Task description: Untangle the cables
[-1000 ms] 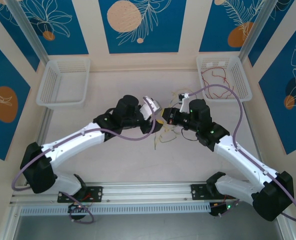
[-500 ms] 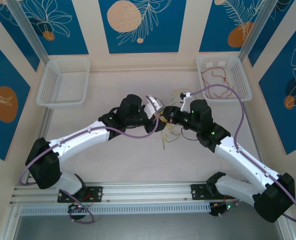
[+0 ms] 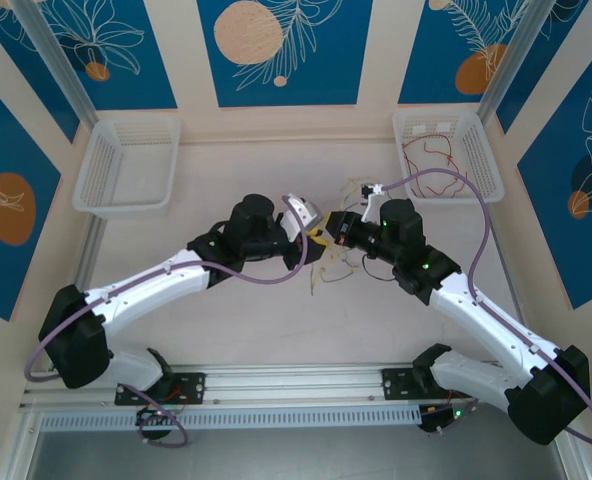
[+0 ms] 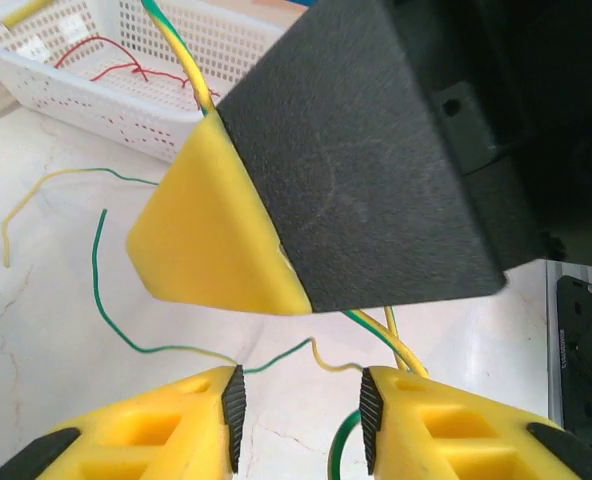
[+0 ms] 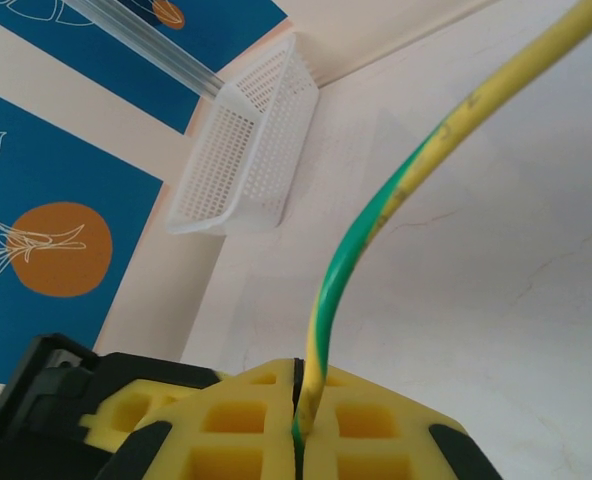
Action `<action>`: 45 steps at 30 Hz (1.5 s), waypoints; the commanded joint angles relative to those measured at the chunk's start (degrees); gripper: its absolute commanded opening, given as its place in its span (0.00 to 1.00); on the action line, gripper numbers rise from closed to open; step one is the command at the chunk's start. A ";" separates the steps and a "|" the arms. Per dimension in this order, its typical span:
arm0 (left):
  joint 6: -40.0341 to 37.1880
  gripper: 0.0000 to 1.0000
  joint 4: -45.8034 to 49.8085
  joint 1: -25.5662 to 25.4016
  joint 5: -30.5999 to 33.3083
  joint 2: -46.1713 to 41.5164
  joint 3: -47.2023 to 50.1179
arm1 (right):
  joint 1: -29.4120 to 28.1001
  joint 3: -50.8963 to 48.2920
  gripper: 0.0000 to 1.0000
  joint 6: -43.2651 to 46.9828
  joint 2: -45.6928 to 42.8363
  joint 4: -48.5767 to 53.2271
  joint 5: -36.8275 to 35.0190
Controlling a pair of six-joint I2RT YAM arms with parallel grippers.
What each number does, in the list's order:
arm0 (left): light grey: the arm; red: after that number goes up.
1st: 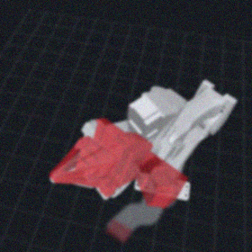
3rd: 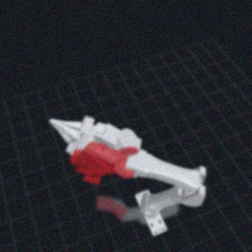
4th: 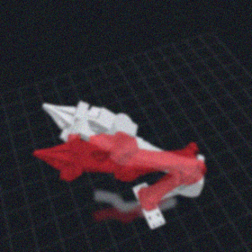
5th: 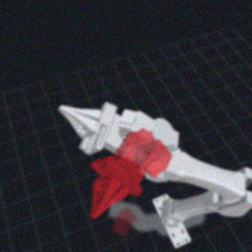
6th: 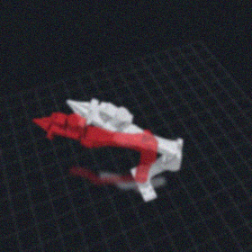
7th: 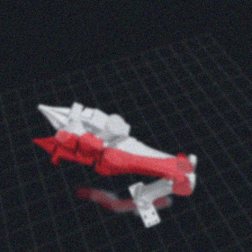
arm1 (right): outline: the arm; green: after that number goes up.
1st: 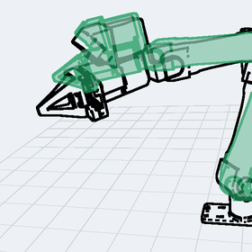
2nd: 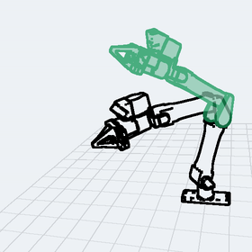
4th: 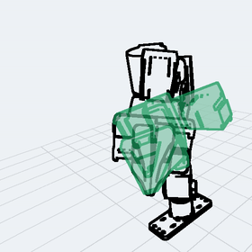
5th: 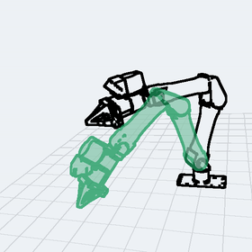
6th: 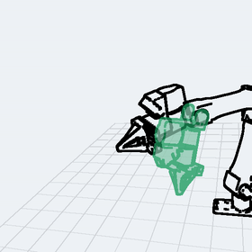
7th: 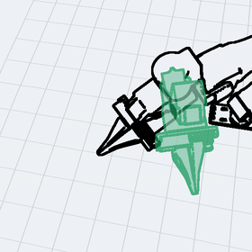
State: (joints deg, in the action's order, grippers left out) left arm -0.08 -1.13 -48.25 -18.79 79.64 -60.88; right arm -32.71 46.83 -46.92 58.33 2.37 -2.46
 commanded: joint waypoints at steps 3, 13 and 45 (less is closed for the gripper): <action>-0.58 0.44 -2.25 0.00 -0.06 -3.17 0.57 | -0.72 0.39 0.00 0.19 -0.11 -0.06 -1.59; -1.05 0.60 0.07 -0.25 -2.00 3.93 -4.27 | -1.05 1.37 0.00 -2.30 -0.40 -0.51 -0.82; -3.01 0.00 -1.28 -0.18 -3.53 4.81 -5.09 | 0.29 4.39 0.50 4.45 -4.00 9.26 -3.64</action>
State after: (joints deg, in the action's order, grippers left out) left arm -2.04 -1.26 -48.56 -21.85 86.87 -66.26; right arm -33.23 49.78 -46.33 57.45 9.06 -4.60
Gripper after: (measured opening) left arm 0.070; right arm 0.382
